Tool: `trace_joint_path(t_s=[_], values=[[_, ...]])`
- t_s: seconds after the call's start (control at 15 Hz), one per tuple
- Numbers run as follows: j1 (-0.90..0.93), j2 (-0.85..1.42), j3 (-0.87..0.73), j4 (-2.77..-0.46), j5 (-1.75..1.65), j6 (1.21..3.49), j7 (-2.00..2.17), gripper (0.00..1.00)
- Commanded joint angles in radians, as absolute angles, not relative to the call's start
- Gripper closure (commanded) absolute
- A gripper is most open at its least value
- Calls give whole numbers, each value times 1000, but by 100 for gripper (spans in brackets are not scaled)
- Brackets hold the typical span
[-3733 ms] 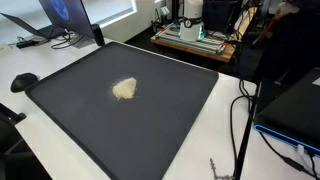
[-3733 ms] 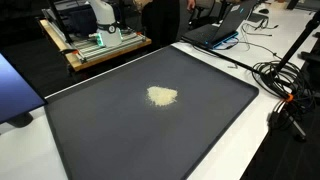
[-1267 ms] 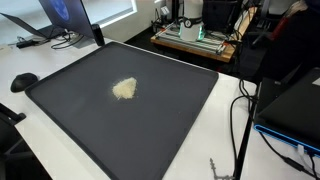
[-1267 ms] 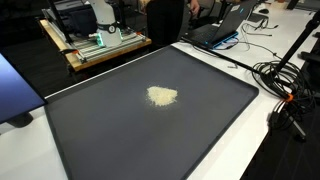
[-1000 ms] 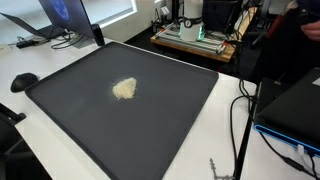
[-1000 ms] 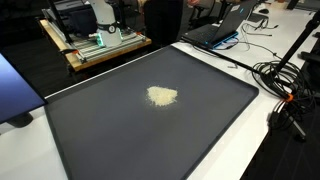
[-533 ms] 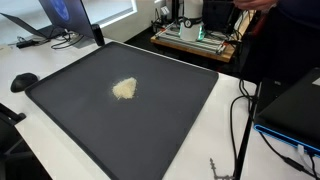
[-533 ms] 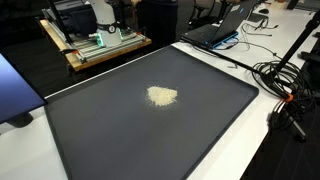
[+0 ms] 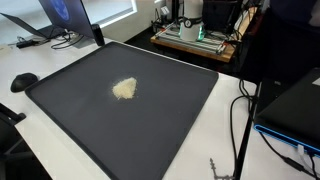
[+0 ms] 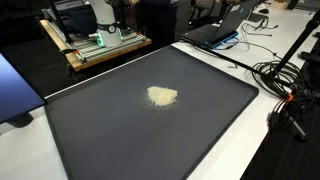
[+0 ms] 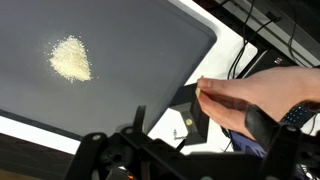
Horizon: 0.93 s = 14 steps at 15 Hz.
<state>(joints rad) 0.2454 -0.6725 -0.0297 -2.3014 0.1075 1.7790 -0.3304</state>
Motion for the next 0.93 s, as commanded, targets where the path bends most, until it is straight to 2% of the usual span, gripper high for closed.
trace_joint_path(t_s=[0.0, 0.2, 0.27, 0.6, 0.87], values=[[235, -670, -56, -2291, 138, 1754, -394, 0], [237, -665, -64, -2287, 146, 1756, -409, 2], [237, -664, -65, -2287, 148, 1755, -414, 17], [236, -659, -62, -2284, 151, 1756, -416, 56], [234, -656, -60, -2283, 147, 1755, -413, 83]])
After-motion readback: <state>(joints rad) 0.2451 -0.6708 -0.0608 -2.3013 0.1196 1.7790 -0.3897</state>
